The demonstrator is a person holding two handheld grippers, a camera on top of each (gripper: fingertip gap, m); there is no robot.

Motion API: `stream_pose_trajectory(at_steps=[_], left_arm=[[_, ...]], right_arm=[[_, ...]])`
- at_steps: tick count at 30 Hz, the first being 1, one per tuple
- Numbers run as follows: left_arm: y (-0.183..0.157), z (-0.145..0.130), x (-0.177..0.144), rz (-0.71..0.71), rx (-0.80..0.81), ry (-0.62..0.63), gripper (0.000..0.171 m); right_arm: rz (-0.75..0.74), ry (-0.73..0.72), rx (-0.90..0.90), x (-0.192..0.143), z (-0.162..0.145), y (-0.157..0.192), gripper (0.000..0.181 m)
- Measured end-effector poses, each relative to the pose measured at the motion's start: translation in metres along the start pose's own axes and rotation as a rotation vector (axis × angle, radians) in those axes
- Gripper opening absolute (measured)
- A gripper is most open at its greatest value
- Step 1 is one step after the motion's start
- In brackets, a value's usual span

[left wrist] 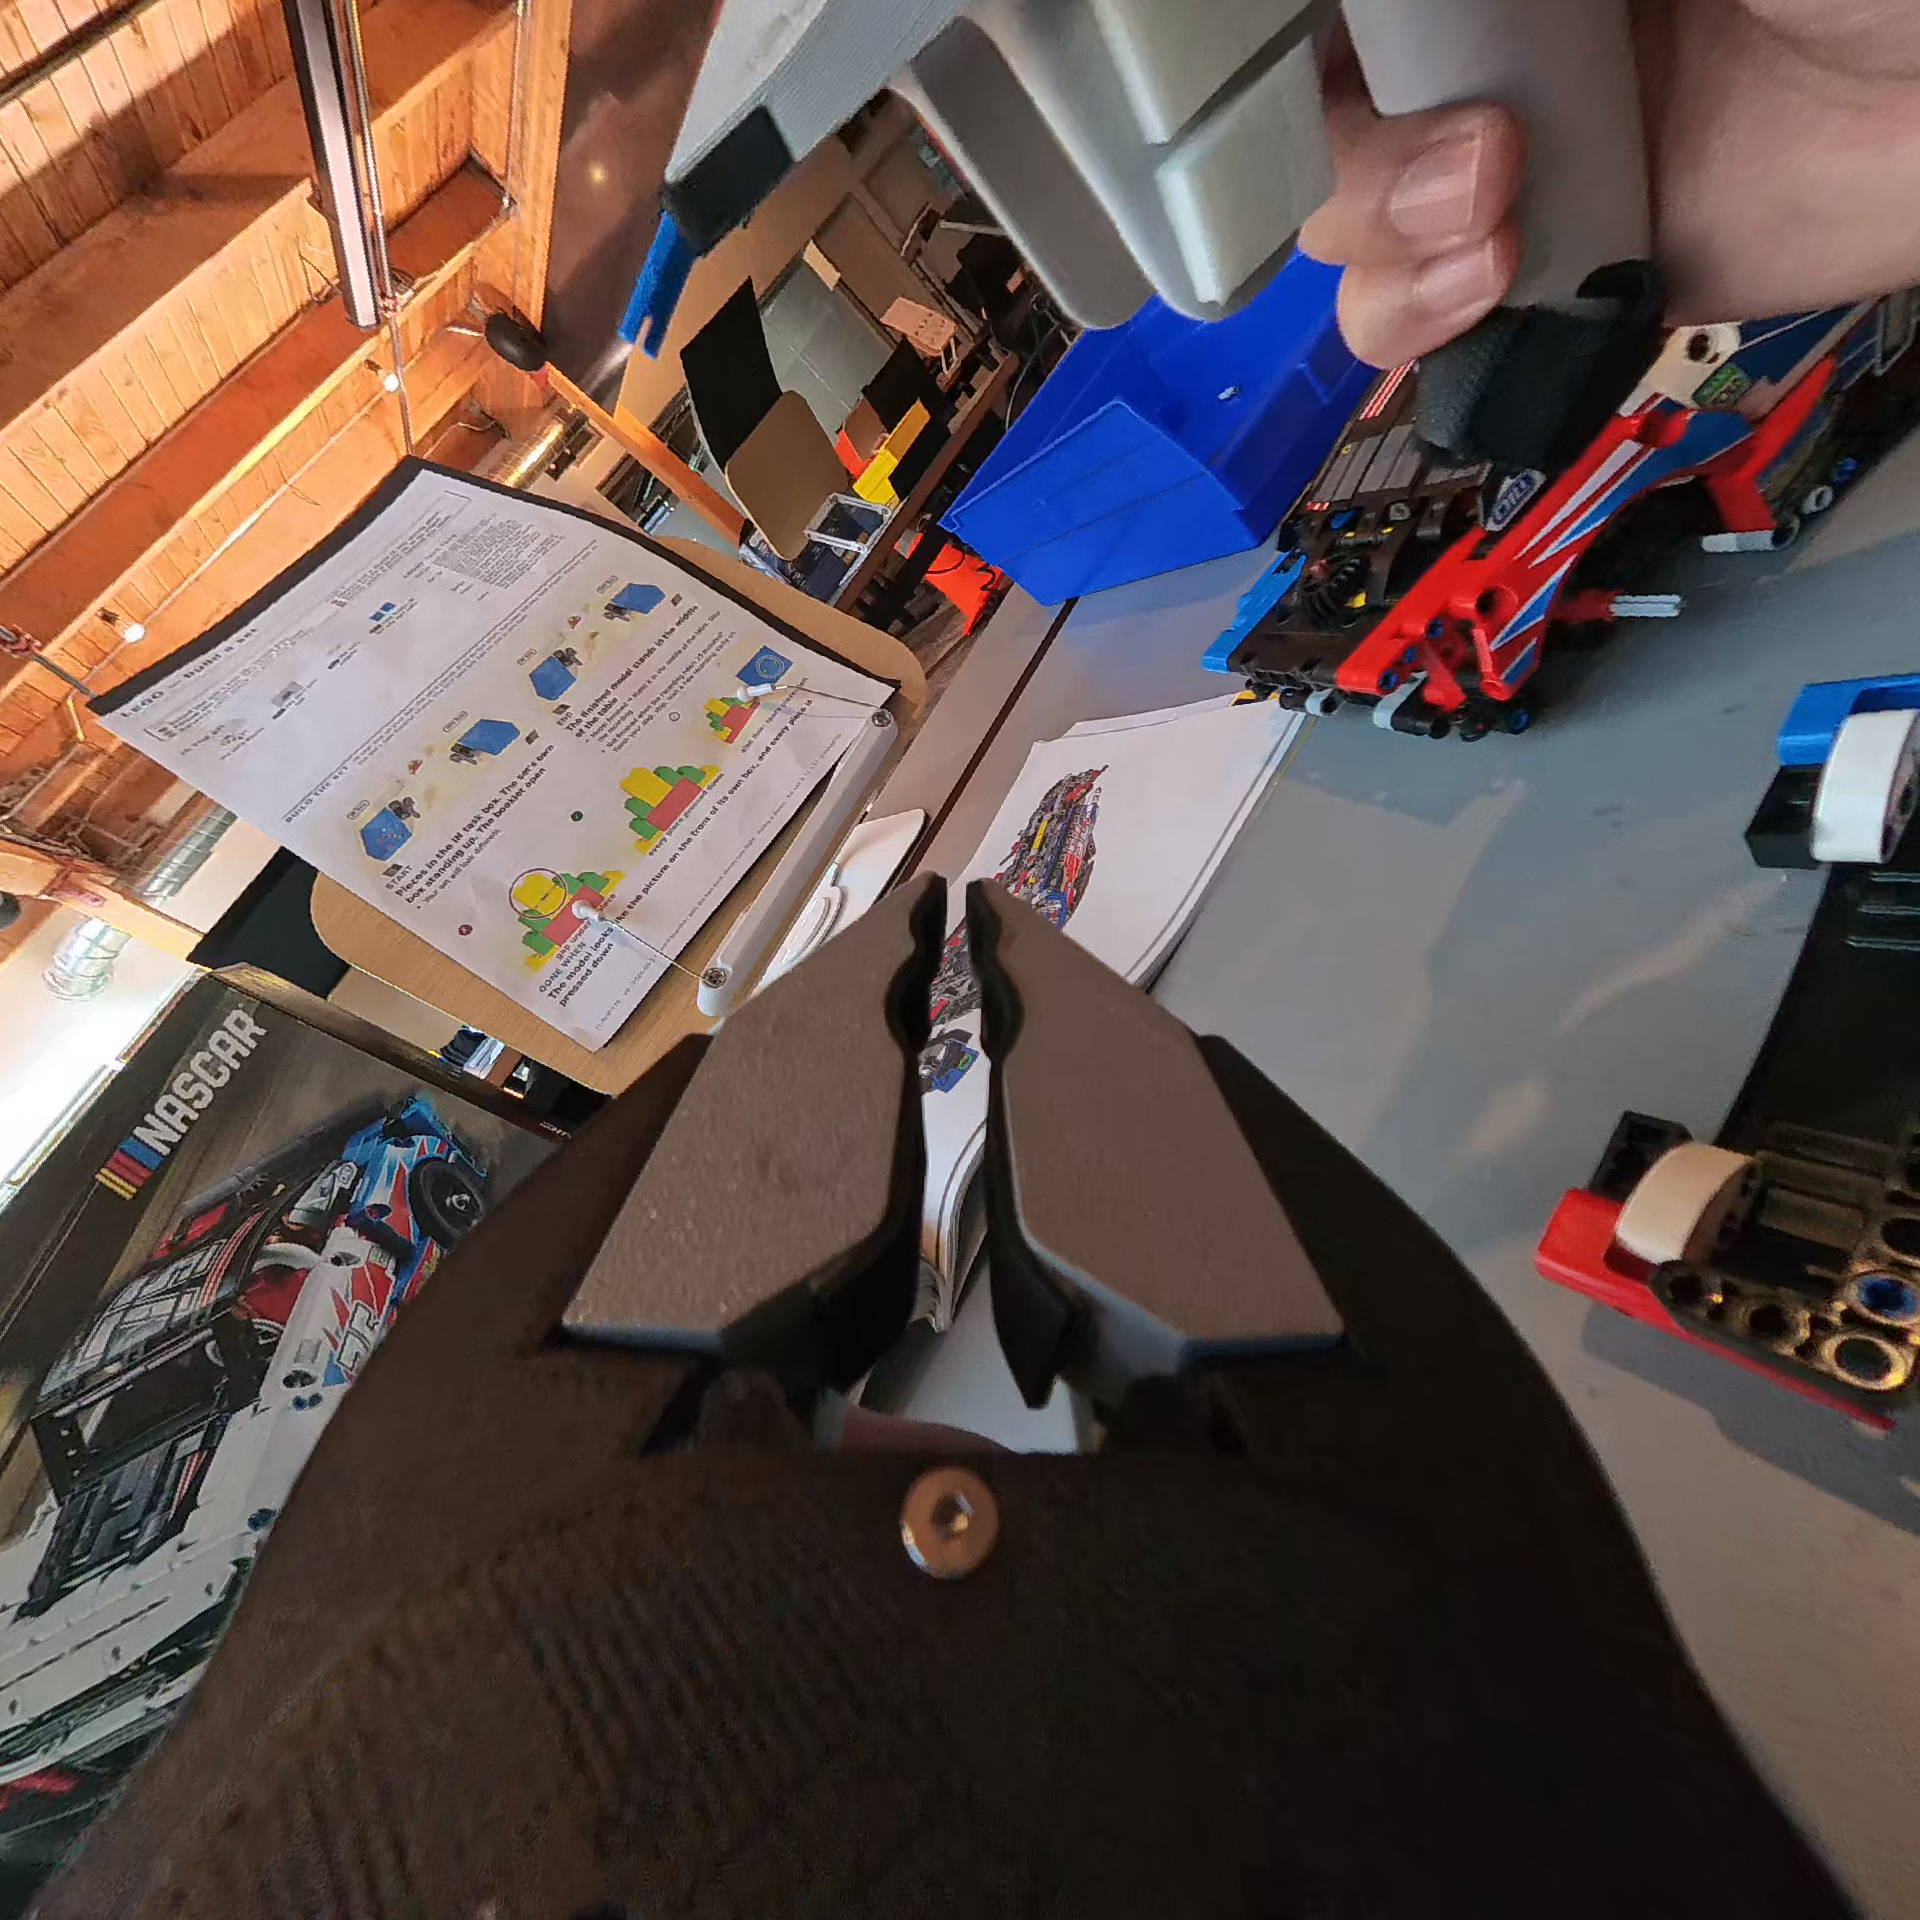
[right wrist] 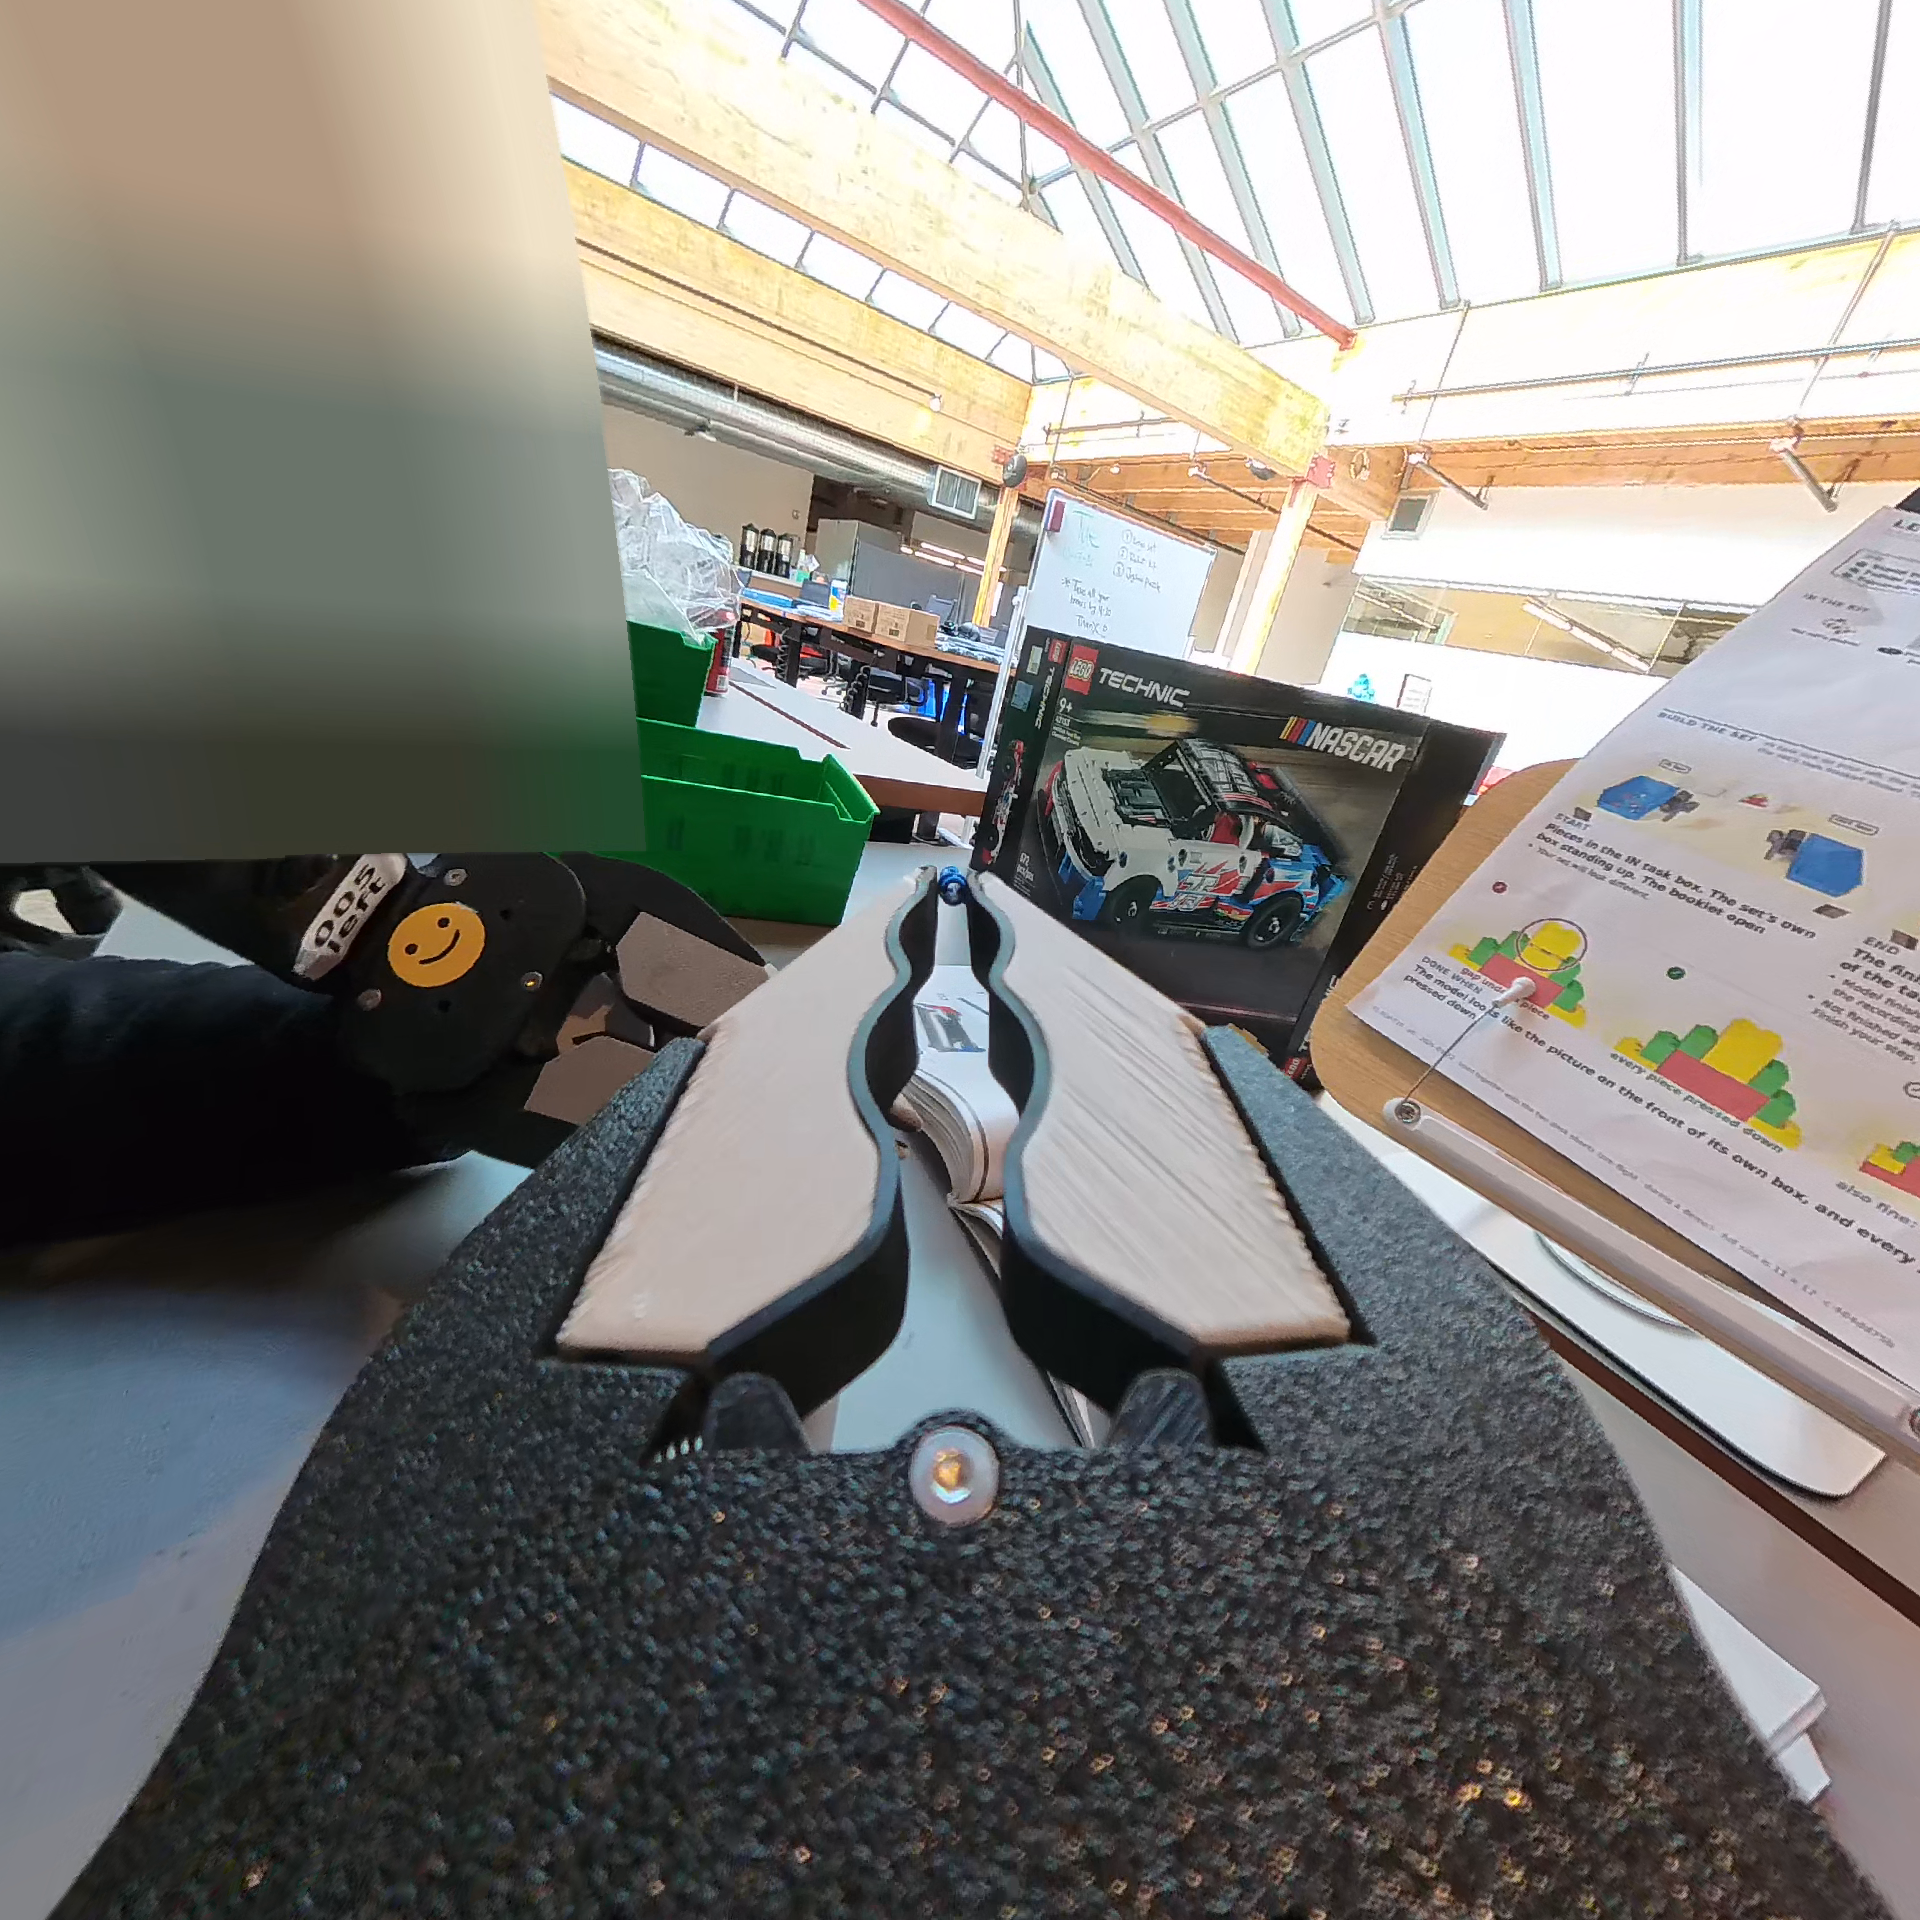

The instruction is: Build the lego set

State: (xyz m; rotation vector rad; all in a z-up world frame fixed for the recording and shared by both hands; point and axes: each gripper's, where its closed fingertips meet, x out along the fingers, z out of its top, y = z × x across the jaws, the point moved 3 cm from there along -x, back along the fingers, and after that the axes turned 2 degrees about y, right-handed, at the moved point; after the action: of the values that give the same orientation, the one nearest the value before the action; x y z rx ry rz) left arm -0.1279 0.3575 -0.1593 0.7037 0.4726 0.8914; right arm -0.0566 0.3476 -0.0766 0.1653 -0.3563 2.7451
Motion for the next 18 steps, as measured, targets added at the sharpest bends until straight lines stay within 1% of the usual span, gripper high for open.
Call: stream_pose_trajectory(at_steps=[3, 5, 7, 10, 18], left_arm=[[0.004, -0.005, 0.002, 0.006, -0.046, 0.031, 0.000], [0.010, -0.017, 0.006, 0.016, -0.112, 0.098, 0.001], [0.010, -0.030, 0.010, -0.003, -0.172, 0.172, 0.002], [0.007, -0.045, 0.014, -0.029, -0.204, 0.257, 0.006], [0.005, -0.052, 0.016, -0.033, -0.214, 0.307, 0.005]], right_arm=[[0.024, 0.023, 0.003, 0.002, -0.002, 0.003, 0.005], [0.041, 0.050, -0.006, 0.004, -0.006, 0.006, 0.005], [0.050, 0.070, -0.020, 0.006, -0.009, 0.008, 0.005], [0.054, 0.083, -0.038, 0.006, -0.011, 0.011, 0.005], [0.048, 0.085, -0.040, 0.005, -0.011, 0.009, 0.005]])
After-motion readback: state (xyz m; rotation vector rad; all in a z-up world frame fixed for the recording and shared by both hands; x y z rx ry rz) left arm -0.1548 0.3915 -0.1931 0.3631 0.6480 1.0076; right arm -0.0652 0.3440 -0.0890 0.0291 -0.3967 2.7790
